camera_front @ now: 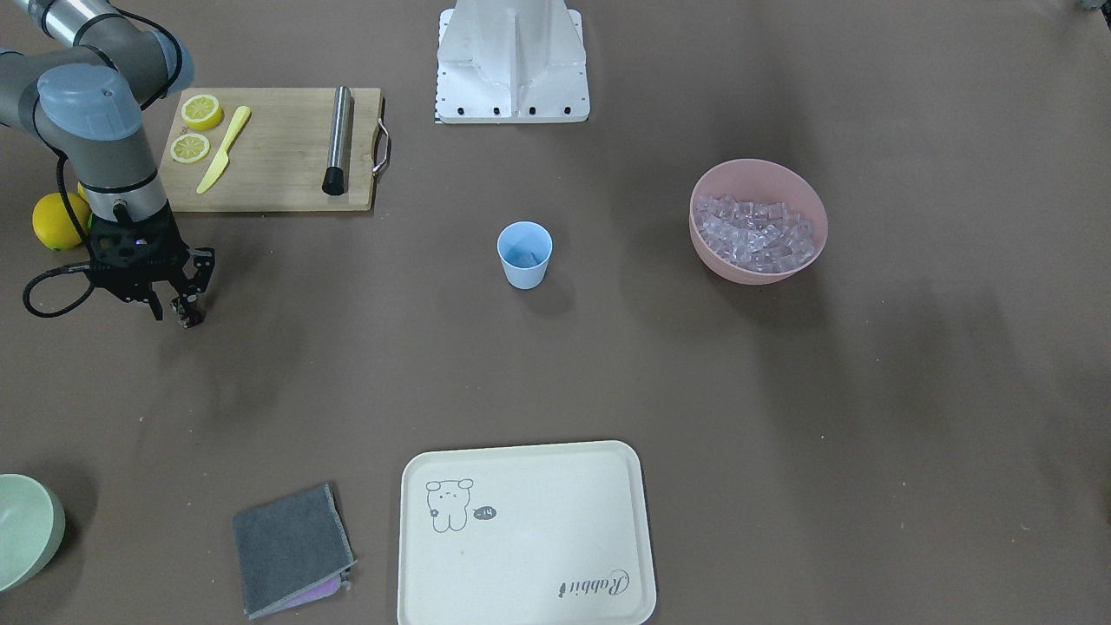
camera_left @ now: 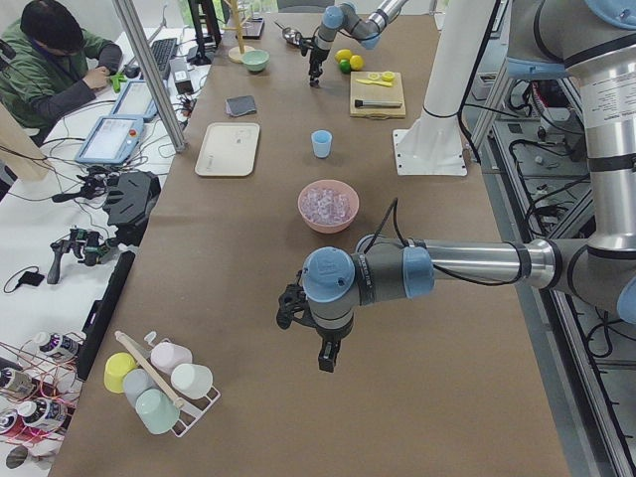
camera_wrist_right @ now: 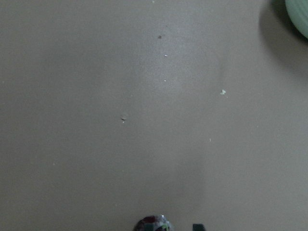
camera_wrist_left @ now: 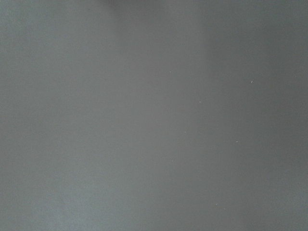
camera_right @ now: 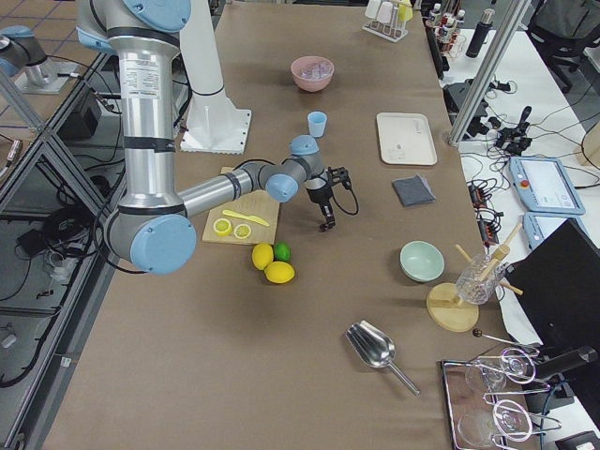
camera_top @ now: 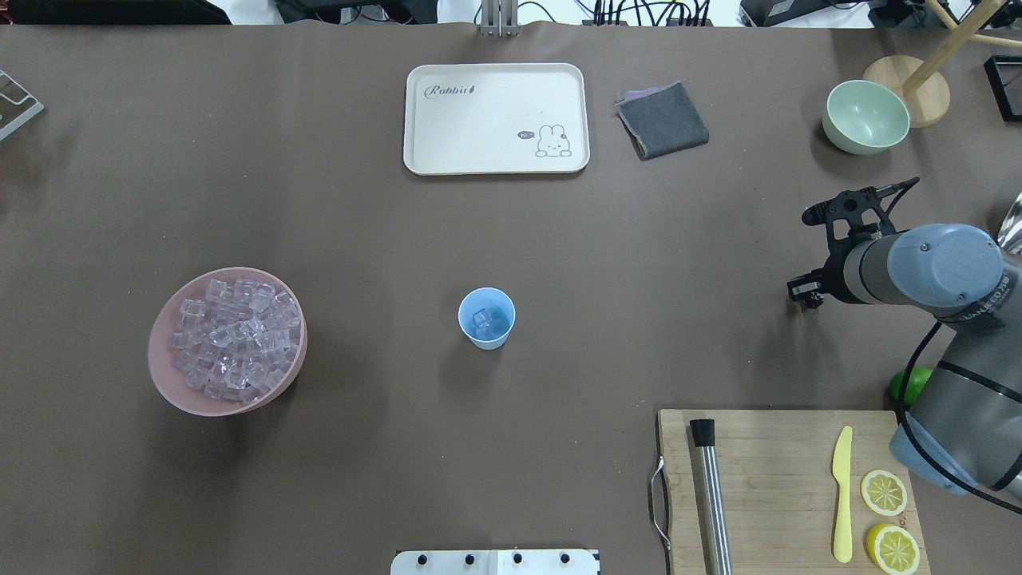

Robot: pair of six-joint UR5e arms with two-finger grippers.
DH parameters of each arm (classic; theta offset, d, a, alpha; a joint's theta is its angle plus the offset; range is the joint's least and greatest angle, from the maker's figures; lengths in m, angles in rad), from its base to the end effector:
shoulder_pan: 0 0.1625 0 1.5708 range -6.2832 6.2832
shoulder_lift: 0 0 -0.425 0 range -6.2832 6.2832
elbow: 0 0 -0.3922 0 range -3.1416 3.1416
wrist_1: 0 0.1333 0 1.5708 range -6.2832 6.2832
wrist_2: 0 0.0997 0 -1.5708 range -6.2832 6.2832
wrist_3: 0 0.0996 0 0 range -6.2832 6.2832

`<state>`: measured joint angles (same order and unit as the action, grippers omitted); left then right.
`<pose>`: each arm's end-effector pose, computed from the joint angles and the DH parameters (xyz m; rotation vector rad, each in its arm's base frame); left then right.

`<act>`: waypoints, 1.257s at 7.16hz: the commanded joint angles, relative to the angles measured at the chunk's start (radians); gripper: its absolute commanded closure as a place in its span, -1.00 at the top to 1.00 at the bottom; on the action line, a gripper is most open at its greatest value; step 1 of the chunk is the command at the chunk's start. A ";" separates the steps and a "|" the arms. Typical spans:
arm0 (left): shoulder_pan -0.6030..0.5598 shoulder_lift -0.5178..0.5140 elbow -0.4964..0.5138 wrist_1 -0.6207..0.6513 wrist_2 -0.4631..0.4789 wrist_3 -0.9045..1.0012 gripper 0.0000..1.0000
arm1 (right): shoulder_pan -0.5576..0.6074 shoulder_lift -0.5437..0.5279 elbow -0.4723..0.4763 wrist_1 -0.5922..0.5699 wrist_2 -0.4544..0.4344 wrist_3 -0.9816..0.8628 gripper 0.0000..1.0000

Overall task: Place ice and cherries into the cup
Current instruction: 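Lower the right gripper and grasp the cherries by their stems, then carry the cherries with the right gripper to the light-blue cup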

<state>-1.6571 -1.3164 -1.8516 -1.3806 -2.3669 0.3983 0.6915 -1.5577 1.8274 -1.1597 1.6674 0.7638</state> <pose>-0.0940 -0.3654 0.6485 0.0402 0.8100 0.2296 -0.3243 -0.4291 0.4972 0.3957 -0.5618 -0.1438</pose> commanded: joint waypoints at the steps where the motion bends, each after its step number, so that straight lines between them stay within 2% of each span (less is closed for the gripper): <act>1: 0.000 0.000 0.000 0.000 0.000 0.001 0.98 | -0.001 -0.001 0.007 0.000 0.003 0.005 -1.00; 3: 0.000 0.000 0.002 0.000 0.000 0.001 0.98 | 0.000 0.013 0.064 -0.023 0.009 0.009 -1.00; 4: 0.000 0.000 0.000 0.002 0.000 0.001 0.98 | 0.015 0.066 0.079 -0.021 0.009 0.015 -1.00; 5: 0.000 0.000 0.002 0.002 0.000 0.001 0.98 | 0.013 0.123 0.081 -0.015 0.009 0.131 -1.00; 7: 0.000 0.000 0.002 0.002 0.000 0.001 0.98 | -0.042 0.253 0.111 -0.017 -0.003 0.501 -1.00; 8: 0.000 0.000 0.002 0.002 0.000 0.001 0.98 | -0.103 0.319 0.116 -0.017 -0.071 0.602 -1.00; 9: 0.000 0.000 0.002 0.002 0.000 0.001 0.98 | -0.198 0.397 0.104 -0.024 -0.221 0.721 -1.00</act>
<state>-1.6567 -1.3162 -1.8500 -1.3791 -2.3669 0.3988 0.5889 -1.2506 1.9354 -1.1781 1.5813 1.3332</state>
